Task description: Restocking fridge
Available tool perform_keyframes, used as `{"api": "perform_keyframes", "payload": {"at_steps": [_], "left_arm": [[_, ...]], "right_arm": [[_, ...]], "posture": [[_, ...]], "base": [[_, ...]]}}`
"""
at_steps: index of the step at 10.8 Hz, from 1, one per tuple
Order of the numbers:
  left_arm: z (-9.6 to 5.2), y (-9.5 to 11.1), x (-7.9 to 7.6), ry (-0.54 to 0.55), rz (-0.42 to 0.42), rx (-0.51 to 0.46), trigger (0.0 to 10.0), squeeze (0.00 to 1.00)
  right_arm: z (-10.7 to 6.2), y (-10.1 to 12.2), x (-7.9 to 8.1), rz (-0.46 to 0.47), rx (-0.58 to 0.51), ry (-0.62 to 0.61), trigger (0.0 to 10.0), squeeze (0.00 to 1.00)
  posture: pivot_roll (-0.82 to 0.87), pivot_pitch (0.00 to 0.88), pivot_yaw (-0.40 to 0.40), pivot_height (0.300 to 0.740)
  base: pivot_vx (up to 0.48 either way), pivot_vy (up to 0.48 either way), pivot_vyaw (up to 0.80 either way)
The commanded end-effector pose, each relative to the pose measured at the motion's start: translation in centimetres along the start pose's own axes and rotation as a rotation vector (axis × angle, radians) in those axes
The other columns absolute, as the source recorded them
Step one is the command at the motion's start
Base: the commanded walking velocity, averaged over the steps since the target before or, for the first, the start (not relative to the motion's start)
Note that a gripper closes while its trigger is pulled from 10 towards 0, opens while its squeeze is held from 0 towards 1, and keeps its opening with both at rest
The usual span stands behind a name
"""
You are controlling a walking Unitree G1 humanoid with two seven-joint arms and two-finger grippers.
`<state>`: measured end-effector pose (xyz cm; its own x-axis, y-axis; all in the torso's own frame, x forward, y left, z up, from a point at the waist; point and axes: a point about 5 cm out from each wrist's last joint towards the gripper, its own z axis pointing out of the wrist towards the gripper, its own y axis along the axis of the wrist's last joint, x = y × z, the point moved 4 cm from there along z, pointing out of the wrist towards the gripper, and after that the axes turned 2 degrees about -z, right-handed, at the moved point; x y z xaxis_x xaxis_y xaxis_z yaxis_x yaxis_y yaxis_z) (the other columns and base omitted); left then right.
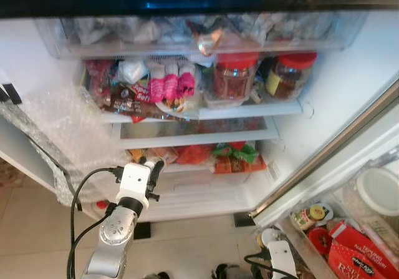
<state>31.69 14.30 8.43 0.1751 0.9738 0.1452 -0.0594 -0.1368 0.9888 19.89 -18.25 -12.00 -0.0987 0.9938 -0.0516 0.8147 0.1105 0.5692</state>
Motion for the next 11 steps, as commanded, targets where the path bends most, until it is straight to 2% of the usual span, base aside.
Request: {"api": "perform_keyframes", "payload": {"at_steps": [1, 3, 11], "left_arm": [[0.0, 0.42, -0.09, -0.001, 0.004, -0.021, 10.0, 0.0], [0.04, 0.43, -0.04, 0.001, 0.005, -0.021, 10.0, 0.0], [0.21, 0.57, 0.15, 0.012, 0.01, -0.026, 10.0, 0.0]], "right_arm": [[-0.27, -1.64, -0.04, -0.006, 0.053, 0.004, 10.0, 0.0], [-0.27, -1.56, -0.06, 0.0, 0.046, 0.0, 10.0, 0.0], [-0.28, -1.71, -0.06, -0.006, 0.058, 0.002, 10.0, 0.0]], "posture": [[-0.14, 0.204, -0.056, 0.676], [-0.14, 0.204, -0.056, 0.661], [-0.14, 0.204, -0.057, 0.657]], "base": [[0.0, 0.0, 0.0], [0.0, 0.0, 0.0], [0.0, 0.0, 0.0]]}}
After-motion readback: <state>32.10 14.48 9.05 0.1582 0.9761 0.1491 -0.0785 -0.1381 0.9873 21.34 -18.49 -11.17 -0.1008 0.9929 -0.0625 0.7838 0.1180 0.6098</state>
